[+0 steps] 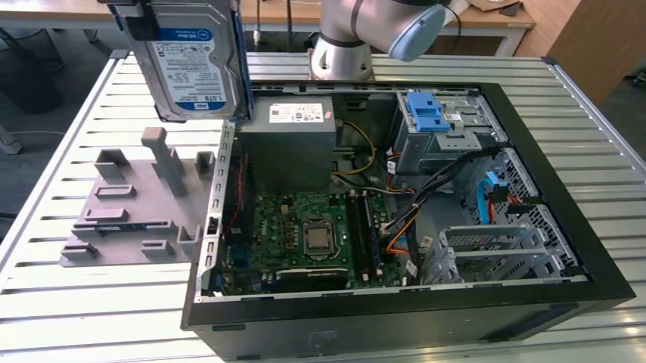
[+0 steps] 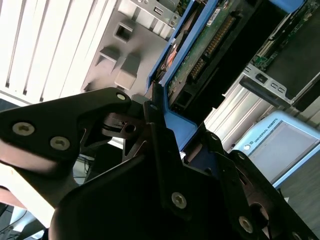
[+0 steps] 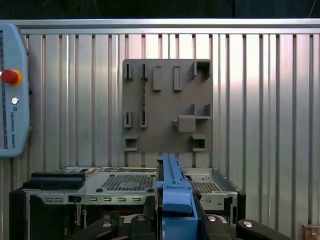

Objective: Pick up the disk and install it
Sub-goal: 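Pick up the disk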

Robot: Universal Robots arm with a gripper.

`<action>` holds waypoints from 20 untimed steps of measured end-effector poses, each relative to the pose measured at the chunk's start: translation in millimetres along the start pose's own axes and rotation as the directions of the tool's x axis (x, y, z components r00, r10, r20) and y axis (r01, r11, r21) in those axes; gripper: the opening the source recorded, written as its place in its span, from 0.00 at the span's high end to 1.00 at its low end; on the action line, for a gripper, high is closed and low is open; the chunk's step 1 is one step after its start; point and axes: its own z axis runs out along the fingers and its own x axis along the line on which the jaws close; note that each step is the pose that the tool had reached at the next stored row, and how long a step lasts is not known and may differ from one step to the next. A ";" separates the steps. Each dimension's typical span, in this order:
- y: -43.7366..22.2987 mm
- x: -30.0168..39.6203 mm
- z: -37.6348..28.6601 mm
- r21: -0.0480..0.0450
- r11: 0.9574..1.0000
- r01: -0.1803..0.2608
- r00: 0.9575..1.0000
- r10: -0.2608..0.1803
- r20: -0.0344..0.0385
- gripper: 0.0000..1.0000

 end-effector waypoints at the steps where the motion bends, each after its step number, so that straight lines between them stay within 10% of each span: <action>1: -1.8 0.5 0.0 0.000 1.000 0.000 1.000 0.000 0.000 0.64; 20: -37.7 9.0 0.6 0.000 1.000 0.000 1.000 0.000 0.000 0.64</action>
